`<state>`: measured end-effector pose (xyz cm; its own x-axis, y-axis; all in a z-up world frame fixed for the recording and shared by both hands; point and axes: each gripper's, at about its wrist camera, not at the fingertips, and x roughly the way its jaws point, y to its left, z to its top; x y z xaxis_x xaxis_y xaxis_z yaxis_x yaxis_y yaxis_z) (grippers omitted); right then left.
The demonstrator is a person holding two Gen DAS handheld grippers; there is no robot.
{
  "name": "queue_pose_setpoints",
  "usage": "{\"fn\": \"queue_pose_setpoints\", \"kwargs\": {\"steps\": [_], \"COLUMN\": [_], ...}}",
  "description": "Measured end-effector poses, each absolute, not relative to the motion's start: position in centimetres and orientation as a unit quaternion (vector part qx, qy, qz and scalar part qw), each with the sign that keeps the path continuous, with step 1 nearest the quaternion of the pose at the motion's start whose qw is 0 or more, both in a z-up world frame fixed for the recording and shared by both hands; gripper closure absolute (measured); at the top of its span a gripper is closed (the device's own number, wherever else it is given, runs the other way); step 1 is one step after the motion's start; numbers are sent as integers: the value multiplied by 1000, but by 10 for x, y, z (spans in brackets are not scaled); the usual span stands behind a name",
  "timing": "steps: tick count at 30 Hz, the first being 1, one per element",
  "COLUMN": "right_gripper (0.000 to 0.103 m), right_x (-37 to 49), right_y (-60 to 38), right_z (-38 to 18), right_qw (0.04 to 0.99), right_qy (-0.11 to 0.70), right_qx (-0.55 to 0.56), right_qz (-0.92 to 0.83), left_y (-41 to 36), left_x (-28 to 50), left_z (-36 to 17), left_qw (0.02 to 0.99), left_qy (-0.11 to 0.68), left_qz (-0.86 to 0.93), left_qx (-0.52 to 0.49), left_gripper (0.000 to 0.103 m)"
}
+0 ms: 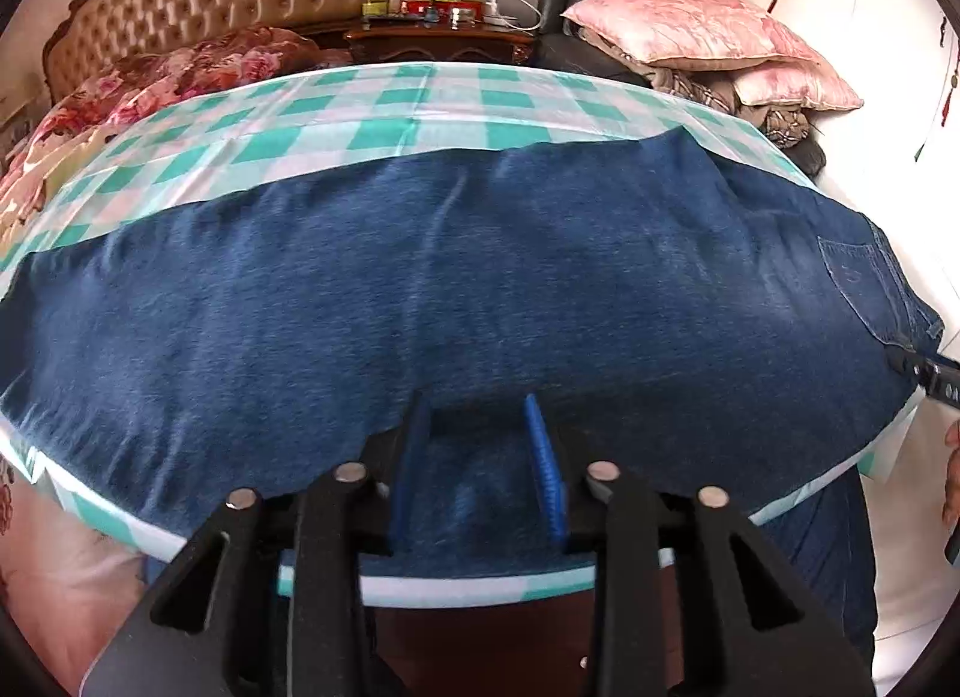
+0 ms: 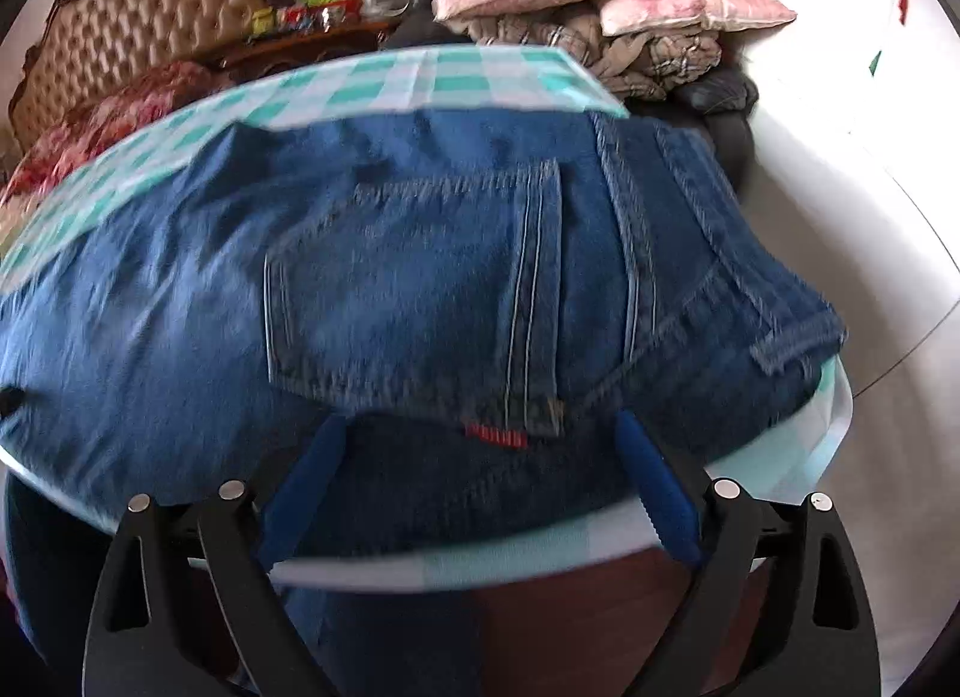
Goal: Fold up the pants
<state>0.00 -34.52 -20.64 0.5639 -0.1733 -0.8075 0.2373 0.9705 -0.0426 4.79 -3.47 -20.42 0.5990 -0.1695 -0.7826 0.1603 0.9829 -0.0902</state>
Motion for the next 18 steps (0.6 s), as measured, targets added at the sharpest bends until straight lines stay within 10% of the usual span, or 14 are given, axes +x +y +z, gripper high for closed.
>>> {"fn": "queue_pose_setpoints", "kwargs": {"steps": [18], "right_gripper": [14], "right_x": [-3], "right_y": [-322], "right_z": [-172], "right_qw": [892], "right_qy": [420], "right_qx": [90], "right_qz": [-139], "left_y": [-31], "left_x": [42], "left_z": [-206], "left_qw": [898], "left_qy": [431], "left_qz": [-93], "left_qx": [-8], "left_gripper": [39]}}
